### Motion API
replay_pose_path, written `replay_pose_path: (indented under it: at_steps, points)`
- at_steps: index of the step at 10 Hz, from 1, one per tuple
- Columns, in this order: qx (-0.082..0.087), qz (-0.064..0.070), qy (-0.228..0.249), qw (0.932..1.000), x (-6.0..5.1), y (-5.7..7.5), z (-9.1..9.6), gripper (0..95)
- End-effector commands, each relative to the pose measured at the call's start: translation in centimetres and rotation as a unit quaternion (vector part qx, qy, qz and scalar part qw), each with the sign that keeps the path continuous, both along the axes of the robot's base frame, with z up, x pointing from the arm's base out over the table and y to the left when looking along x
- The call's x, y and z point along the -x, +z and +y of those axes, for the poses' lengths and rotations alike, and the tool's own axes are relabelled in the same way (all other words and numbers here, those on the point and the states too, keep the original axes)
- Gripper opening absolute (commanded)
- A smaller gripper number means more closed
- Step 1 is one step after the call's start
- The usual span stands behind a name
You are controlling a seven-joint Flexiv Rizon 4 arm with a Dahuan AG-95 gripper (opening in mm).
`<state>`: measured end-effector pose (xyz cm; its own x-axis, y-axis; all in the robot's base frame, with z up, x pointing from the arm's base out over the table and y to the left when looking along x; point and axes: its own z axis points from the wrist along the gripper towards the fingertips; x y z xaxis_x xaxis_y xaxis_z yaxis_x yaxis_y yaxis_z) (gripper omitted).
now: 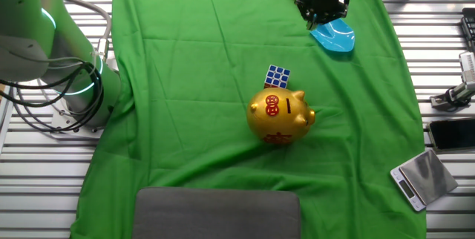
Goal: Use a shovel to scoop up an object
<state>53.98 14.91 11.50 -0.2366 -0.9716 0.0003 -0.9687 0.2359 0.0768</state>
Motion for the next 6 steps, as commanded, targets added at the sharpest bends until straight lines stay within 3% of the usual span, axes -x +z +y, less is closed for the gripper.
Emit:
replay_pose_path:
  at_steps: [1,6]
  points:
    - [-0.021,-0.001,0.005,0.9998,-0.1,-0.6,1.5,19.0]
    - [-0.025,-0.008,-0.015,0.9995,0.2,-2.0,5.7,19.0]
